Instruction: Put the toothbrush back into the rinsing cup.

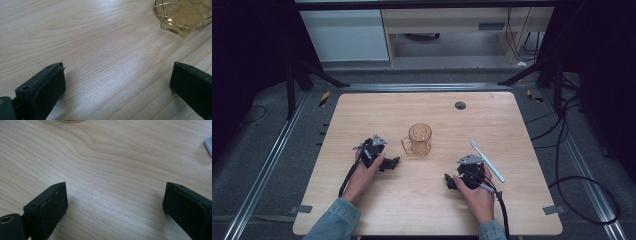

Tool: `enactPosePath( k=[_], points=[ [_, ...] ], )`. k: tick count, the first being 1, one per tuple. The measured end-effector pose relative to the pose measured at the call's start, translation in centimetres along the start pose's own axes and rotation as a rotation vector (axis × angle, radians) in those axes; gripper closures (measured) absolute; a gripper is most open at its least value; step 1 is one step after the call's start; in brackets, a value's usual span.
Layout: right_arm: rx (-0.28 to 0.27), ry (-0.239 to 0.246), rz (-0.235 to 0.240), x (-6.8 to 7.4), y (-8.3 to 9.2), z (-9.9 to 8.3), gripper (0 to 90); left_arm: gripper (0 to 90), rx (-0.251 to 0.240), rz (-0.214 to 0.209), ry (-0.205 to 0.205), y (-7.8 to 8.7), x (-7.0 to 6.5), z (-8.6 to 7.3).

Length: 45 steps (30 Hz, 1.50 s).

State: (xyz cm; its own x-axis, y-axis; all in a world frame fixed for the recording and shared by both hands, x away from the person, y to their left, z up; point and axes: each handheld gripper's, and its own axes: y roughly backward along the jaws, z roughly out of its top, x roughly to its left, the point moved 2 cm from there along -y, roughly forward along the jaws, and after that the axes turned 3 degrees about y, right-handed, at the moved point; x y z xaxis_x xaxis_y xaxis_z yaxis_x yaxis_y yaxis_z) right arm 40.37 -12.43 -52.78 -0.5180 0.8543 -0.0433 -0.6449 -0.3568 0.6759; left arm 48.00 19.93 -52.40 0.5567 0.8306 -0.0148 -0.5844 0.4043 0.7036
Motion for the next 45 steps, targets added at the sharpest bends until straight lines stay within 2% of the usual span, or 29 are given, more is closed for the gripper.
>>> enactPosePath(
  k=[8,10,12,14,15,17,21,22,23,24,25,26,30,32,35,37,38,42,45],
  points=[
    [0.001,0.001,0.002,0.0,0.0,0.0,6.4,0.0,0.0,0.002,0.001,0.0,0.0,0.0],
    [-0.008,0.01,0.017,-0.2,0.1,0.0,10.5,0.0,0.0,0.001,0.001,0.0,0.0,0.0],
    [0.023,0.017,0.03,-0.5,0.5,0.1,11.8,0.0,0.0,0.002,0.002,0.0,0.0,0.0],
    [0.049,0.017,0.019,-1.2,1.7,0.5,11.3,0.0,0.0,0.001,0.002,0.0,0.0,0.0],
    [0.049,0.017,0.019,-1.2,1.7,0.5,11.3,0.0,0.0,0.001,0.002,0.0,0.0,0.0],
    [0.117,0.057,-0.047,-2.8,4.0,1.5,12.6,0.0,0.0,0.003,0.004,0.0,-0.1,0.0],
    [0.17,0.096,-0.108,-5.4,7.4,3.6,22.4,0.0,-0.001,0.007,0.009,0.1,-0.1,-0.1],
    [0.17,0.096,-0.108,-5.4,7.4,3.6,22.4,0.0,-0.001,0.008,0.01,0.1,-0.1,-0.1],
    [0.195,0.107,-0.118,-6.0,8.1,4.1,23.9,0.0,-0.001,0.008,0.01,0.1,-0.1,-0.1],
    [0.223,0.104,-0.119,-7.2,9.3,5.2,28.3,0.0,-0.001,0.008,0.011,0.1,-0.1,-0.1],
    [0.223,0.104,-0.119,-7.2,9.3,5.2,28.3,0.0,-0.001,0.008,0.011,0.1,-0.1,-0.1],
    [0.247,0.068,-0.098,-8.4,10.1,6.0,33.9,0.0,-0.001,0.009,0.011,0.1,-0.1,-0.1],
    [0.298,0.086,-0.131,-10.3,11.4,8.1,38.4,0.0,-0.006,0.008,0.016,0.0,-0.2,-0.1],
    [0.323,0.096,-0.128,-10.9,11.9,9.4,40.2,0.0,-0.006,0.006,0.009,0.0,-0.1,-0.1],
    [0.375,0.107,-0.114,-11.3,11.7,10.5,41.5,0.0,-0.004,0.006,0.009,0.0,-0.1,-0.1],
    [0.388,0.098,-0.1,-11.4,11.3,10.6,42.0,0.0,-0.004,0.006,0.009,0.0,-0.1,-0.1],
    [0.414,0.086,-0.074,-11.5,10.4,10.5,43.9,0.0,-0.004,0.006,0.009,0.0,-0.1,-0.1],
    [0.475,0.085,-0.066,-12.2,8.6,10.0,47.4,0.0,-0.003,0.007,0.009,0.0,-0.1,0.0],
    [0.489,0.082,-0.064,-12.5,7.5,9.9,51.4,0.0,-0.003,0.007,0.01,0.0,-0.1,0.0]
  ],
)
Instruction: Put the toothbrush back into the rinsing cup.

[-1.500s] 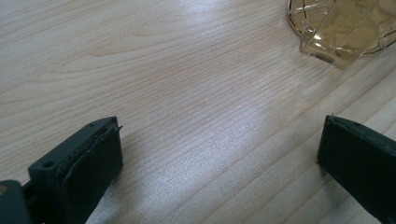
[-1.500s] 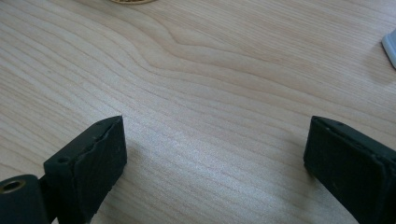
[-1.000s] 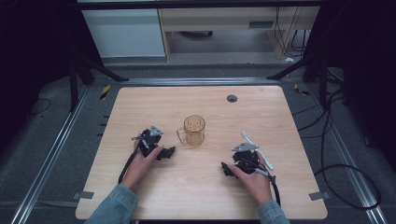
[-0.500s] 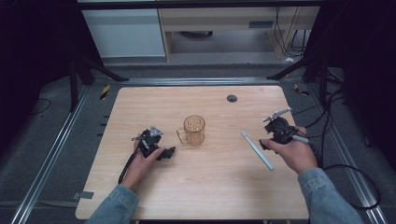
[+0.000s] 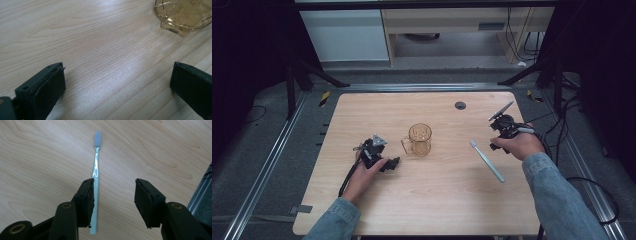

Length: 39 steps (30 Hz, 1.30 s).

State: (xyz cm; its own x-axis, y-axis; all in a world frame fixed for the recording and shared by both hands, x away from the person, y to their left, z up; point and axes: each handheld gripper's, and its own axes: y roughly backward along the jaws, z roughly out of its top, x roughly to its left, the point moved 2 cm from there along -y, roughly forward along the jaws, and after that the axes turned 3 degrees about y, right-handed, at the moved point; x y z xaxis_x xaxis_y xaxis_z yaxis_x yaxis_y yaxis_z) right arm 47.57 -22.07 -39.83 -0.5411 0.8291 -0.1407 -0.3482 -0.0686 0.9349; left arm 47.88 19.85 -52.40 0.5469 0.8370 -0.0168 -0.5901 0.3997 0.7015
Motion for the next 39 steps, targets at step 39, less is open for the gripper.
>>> enactPosePath(
  k=[39],
  points=[
    [0.201,0.013,0.107,1.2,-7.3,2.3,70.5,0.0,-0.002,0.0,0.0,0.0,0.0,0.0]
  ],
)
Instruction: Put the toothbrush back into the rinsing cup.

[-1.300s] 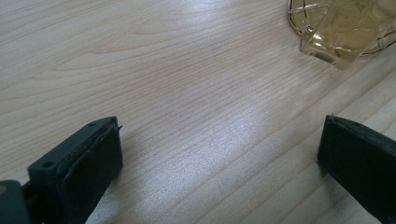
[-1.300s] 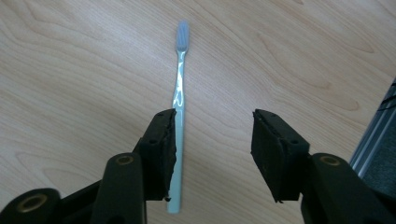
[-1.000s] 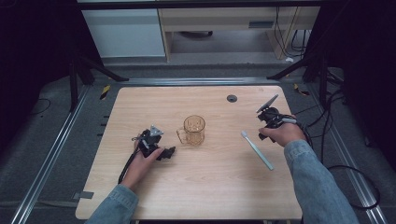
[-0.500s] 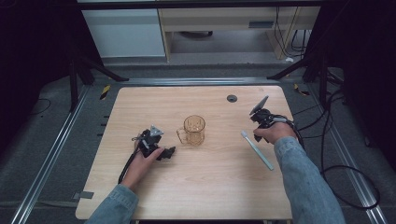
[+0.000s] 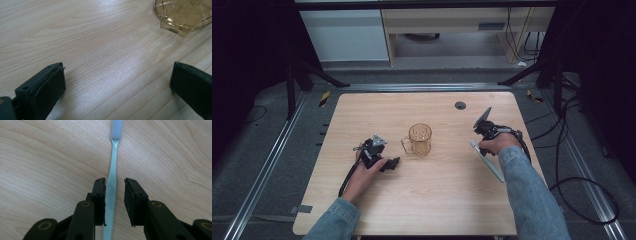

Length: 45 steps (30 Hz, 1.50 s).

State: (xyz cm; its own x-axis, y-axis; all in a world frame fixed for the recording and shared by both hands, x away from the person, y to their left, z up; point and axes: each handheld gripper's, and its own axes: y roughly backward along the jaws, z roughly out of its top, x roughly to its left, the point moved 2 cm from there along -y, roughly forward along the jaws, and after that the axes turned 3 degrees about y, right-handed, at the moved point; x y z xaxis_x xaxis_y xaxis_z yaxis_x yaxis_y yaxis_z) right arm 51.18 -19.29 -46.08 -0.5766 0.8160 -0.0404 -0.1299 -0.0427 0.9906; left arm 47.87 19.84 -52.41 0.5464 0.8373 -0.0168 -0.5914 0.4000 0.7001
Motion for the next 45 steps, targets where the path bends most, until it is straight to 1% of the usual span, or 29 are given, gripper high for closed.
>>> enactPosePath(
  k=[3,4,7,8,13,14,15,16,17,22,24,25,27,29,32,33,39,40,45],
  points=[
    [0.014,-0.007,0.004,0.0,-0.4,0.1,70.4,0.0,0.0,0.0,0.0,0.0,0.0,0.0],
    [0.02,-0.014,0.013,0.1,-0.6,0.2,70.3,0.0,0.0,0.0,0.0,0.0,0.0,0.0],
    [0.027,-0.003,0.015,0.0,-0.9,0.3,69.7,0.0,0.0,0.0,0.0,0.0,0.0,0.0],
    [0.034,-0.009,0.013,0.1,-1.0,0.4,69.6,0.0,0.0,0.0,0.0,0.0,0.0,0.0],
    [0.056,-0.004,0.023,0.3,-1.6,0.6,69.6,0.0,0.0,0.0,0.0,0.0,0.0,0.0],
    [0.064,-0.014,0.026,0.3,-1.6,0.7,69.4,0.0,0.0,0.0,0.0,0.0,0.0,0.0],
    [0.063,-0.008,0.024,0.3,-1.7,0.7,69.3,0.0,0.0,0.0,0.0,0.0,0.0,0.0],
    [0.065,-0.021,0.026,0.3,-1.7,0.8,69.3,0.0,0.0,0.0,0.0,0.0,0.0,0.0],
    [0.065,-0.021,0.026,0.3,-1.7,0.8,69.3,0.0,0.0,0.0,0.0,0.0,0.0,0.0],
    [0.084,-0.041,0.036,-0.1,-1.9,0.7,70.1,0.0,0.0,0.0,0.0,0.0,0.0,0.0],
    [0.087,-0.039,0.039,-0.3,-2.0,0.7,70.3,0.0,0.0,0.0,-0.001,0.0,0.0,0.0],
    [0.091,-0.05,0.044,-0.4,-1.9,0.7,70.4,0.0,0.0,0.0,-0.001,0.0,0.0,0.0],
    [0.083,-0.049,0.049,-0.5,-1.9,0.7,70.5,0.0,0.0,0.0,0.0,0.0,0.0,0.0],
    [0.077,-0.065,0.048,-0.7,-1.8,0.7,70.9,0.0,0.001,0.0,-0.001,0.0,0.0,0.0],
    [0.084,-0.055,0.049,-0.7,-2.0,0.6,71.0,0.0,0.0,0.0,0.0,0.0,0.0,0.0],
    [0.084,-0.06,0.05,-0.6,-2.0,0.6,71.1,0.0,0.0,0.0,0.0,0.0,0.0,0.0],
    [0.084,-0.052,0.058,-0.5,-2.0,0.8,73.0,0.0,0.0,0.0,-0.001,0.0,0.0,0.0],
    [0.091,-0.049,0.064,-0.4,-2.1,0.9,73.5,0.0,0.0,0.0,-0.001,0.0,0.0,0.0],
    [0.1,-0.046,0.062,-0.3,-2.4,1.1,74.8,0.0,0.001,0.0,-0.001,0.0,0.0,0.0]
  ],
)
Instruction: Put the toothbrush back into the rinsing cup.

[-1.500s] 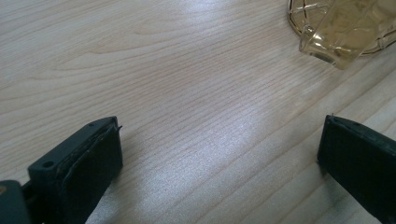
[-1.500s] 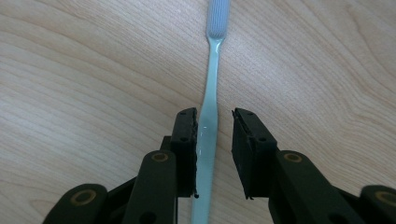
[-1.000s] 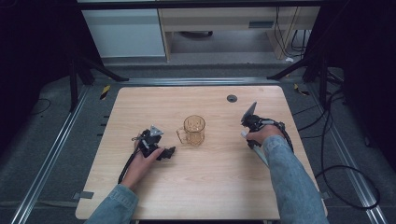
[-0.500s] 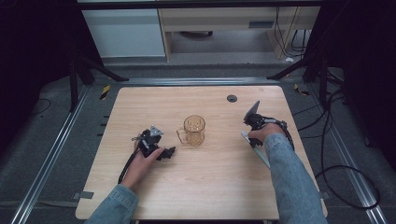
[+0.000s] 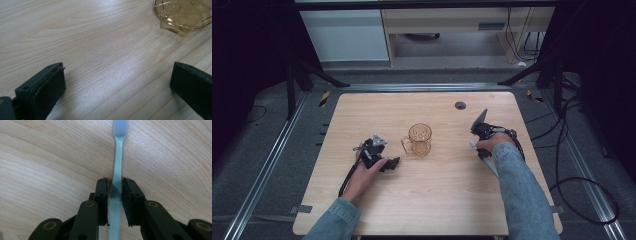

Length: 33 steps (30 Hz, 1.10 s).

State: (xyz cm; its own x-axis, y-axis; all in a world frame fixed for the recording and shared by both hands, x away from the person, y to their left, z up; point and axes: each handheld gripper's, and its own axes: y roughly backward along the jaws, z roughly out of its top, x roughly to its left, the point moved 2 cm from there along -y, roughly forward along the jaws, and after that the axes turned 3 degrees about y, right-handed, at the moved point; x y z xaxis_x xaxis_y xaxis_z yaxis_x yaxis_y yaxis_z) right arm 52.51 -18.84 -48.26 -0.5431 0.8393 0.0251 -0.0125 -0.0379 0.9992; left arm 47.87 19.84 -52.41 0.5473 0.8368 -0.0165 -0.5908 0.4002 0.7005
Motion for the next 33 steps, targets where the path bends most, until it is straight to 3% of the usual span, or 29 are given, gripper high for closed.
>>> enactPosePath(
  k=[15,19,24,25,33],
  points=[
    [0.008,0.003,-0.005,-0.2,-0.3,0.0,79.2,0.0,0.0,0.001,0.0,0.0,0.0,0.0],
    [-0.016,0.004,-0.004,-0.3,0.1,-0.1,79.3,0.0,0.0,0.001,0.0,0.0,0.0,0.0],
    [-0.086,-0.001,0.014,0.0,1.7,-0.4,79.2,0.0,0.0,0.001,0.0,0.0,0.0,0.0],
    [-0.119,0.0,0.022,0.0,2.4,-0.5,79.2,0.0,0.0,0.001,0.0,0.0,0.0,0.0],
    [-0.247,0.004,0.026,-0.1,4.1,-0.9,79.3,0.0,-0.001,0.003,0.0,0.0,0.0,0.0]
  ],
)
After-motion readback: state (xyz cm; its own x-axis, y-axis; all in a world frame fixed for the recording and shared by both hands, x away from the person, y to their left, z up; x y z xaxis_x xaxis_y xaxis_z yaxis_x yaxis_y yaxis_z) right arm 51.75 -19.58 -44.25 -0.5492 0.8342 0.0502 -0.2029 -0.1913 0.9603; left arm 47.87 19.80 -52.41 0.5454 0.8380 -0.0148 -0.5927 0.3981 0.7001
